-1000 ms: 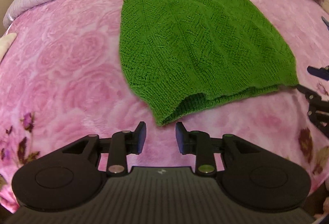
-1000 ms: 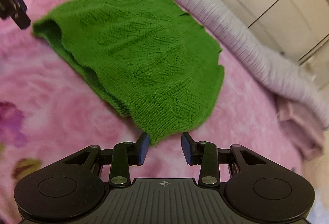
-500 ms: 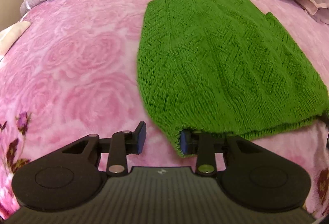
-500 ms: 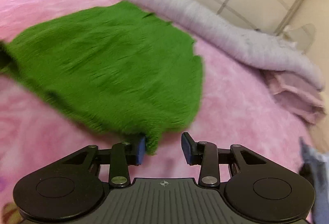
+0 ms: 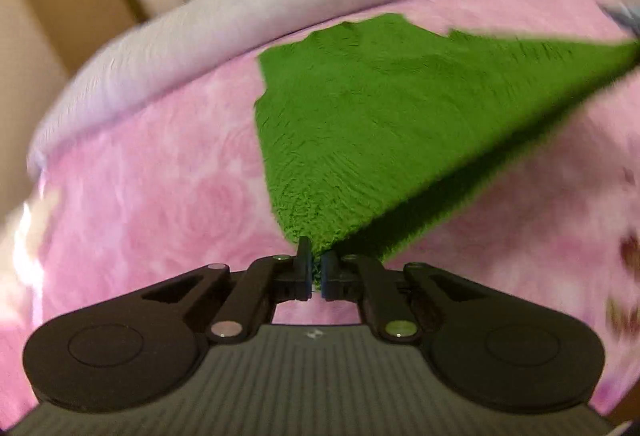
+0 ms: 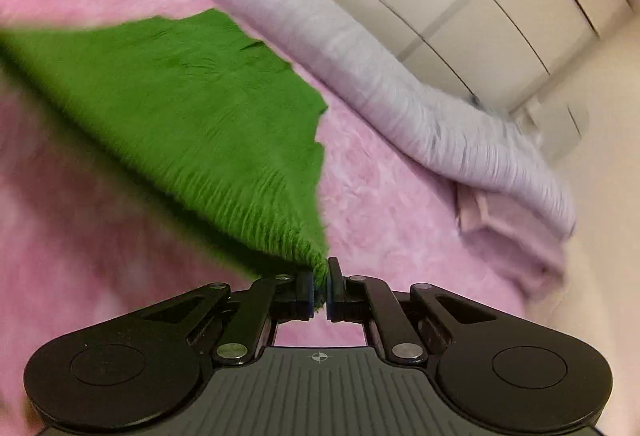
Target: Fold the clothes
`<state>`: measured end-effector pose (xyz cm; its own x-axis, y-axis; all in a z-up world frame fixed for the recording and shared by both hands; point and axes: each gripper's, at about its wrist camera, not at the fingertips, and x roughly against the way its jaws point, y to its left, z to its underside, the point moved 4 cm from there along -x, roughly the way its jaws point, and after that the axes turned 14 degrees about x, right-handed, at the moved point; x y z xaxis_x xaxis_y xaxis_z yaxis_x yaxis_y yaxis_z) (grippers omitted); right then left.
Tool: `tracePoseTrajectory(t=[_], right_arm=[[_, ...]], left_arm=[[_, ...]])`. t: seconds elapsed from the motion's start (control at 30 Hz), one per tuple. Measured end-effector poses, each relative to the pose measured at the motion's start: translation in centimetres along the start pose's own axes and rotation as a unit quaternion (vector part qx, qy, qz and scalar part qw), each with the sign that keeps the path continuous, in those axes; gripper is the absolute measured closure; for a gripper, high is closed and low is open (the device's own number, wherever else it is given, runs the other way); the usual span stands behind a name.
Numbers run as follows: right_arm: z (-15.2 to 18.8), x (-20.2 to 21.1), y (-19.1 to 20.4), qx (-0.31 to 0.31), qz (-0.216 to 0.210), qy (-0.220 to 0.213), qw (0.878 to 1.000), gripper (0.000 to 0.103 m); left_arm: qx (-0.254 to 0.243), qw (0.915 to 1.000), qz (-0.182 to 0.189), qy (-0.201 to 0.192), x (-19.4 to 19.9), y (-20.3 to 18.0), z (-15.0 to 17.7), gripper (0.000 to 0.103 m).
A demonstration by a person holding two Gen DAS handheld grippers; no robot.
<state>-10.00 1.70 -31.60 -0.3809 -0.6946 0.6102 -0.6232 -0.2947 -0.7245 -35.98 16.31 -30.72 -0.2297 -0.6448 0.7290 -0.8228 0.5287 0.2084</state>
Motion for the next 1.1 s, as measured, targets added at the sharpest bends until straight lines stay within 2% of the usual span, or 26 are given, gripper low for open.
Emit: tracePoseTrajectory(t=[0.07,0.17,0.2,0.27,0.3,0.33,0.37,0.4,0.47,0.5,0.57,0.63,0.67,0.73,0.77,0.8,0.83,0.87,0.9,0.93,1.03,1.1], right_arm=[[1.3,-0.6,1.7,0.010,-0.052,0.025,0.998,0.099],[3.2,-1.4,4.3,0.026,-0.130,0.063,0.989,0.098],[3.8,-1.6,5.1,0.031,-0.156,0.076,0.984,0.098],[5.1,-1.8,6.2,0.027,-0.203,0.096,0.974,0.093],[5.7,-1.4,5.2,-0.016,-0.218,0.094,0.971,0.091],[6.4,-1.2,4.1,-0.068,-0.236,0.096,0.965,0.081],[7.1,-1.2,2.8,-0.129,-0.255,0.101,0.953,0.073],[7.8,-1.5,1.6,-0.192,-0.271,0.104,0.938,0.071],[9.5,-2.1,-1.0,-0.328,-0.295,0.100,0.892,0.067],[10.0,-2.6,-1.8,-0.380,-0.302,0.096,0.869,0.066],[10.7,-4.1,-3.3,-0.479,-0.319,0.080,0.814,0.064],[10.8,-5.7,-3.7,-0.543,-0.328,0.069,0.770,0.063],[10.5,-6.7,-4.0,-0.564,-0.331,0.063,0.754,0.063],[10.4,-8.5,-3.8,-0.593,-0.335,0.067,0.730,0.063],[10.4,-9.2,-3.5,-0.602,-0.338,0.072,0.720,0.063],[10.2,-9.6,-3.3,-0.609,-0.341,0.072,0.712,0.063],[10.0,-10.0,-3.0,-0.616,-0.343,0.072,0.705,0.064],[9.8,-10.4,-2.9,-0.618,-0.345,0.073,0.702,0.076],[9.6,-10.6,-3.0,-0.610,-0.344,0.078,0.709,0.090],[9.3,-10.8,-3.1,-0.602,-0.343,0.083,0.716,0.095],[9.1,-10.0,-3.7,-0.572,-0.337,0.086,0.743,0.098],[9.4,-8.8,-4.3,-0.555,-0.337,0.084,0.756,0.098]], left_arm=[[-0.052,0.9978,0.003,0.041,-1.1,-1.3,1.9,0.099],[-0.086,0.9909,0.000,0.103,-3.3,-2.4,4.8,0.098],[-0.091,0.9898,0.001,0.110,-3.4,-2.5,5.4,0.096],[-0.054,0.9908,0.035,0.119,-2.4,-1.8,5.2,0.089],[-0.022,0.9894,0.056,0.132,-1.9,-1.2,5.2,0.084],[0.019,0.9860,0.072,0.149,-1.6,-0.3,5.4,0.083],[0.069,0.9812,0.086,0.159,-1.5,0.8,5.4,0.083],[0.125,0.9738,0.098,0.163,-1.5,2.0,5.5,0.083],[0.238,0.9489,0.120,0.169,-1.5,4.4,5.5,0.078],[0.294,0.9317,0.129,0.170,-1.7,5.6,5.5,0.074],[0.395,0.8917,0.145,0.167,-2.9,7.2,5.3,0.074],[0.459,0.8559,0.163,0.172,-4.7,7.7,5.2,0.074],[0.482,0.8402,0.174,0.178,-5.6,7.7,5.2,0.074],[0.514,0.8151,0.179,0.198,-7.3,7.6,6.0,0.078],[0.534,0.8022,0.178,0.200,-8.0,7.4,6.3,0.078],[0.548,0.7936,0.178,0.194,-8.2,7.4,6.4,0.081],[0.555,0.7894,0.179,0.192,-8.3,7.3,6.4,0.097],[0.561,0.7853,0.179,0.191,-8.4,7.3,6.3,0.098],[0.563,0.7855,0.178,0.187,-8.2,7.2,6.2,0.098],[0.553,0.7950,0.173,0.179,-7.8,7.1,6.0,0.098],[0.495,0.8400,0.165,0.148,-5.9,6.6,5.0,0.098],[0.465,0.8588,0.169,0.134,-4.3,6.4,4.5,0.098]])
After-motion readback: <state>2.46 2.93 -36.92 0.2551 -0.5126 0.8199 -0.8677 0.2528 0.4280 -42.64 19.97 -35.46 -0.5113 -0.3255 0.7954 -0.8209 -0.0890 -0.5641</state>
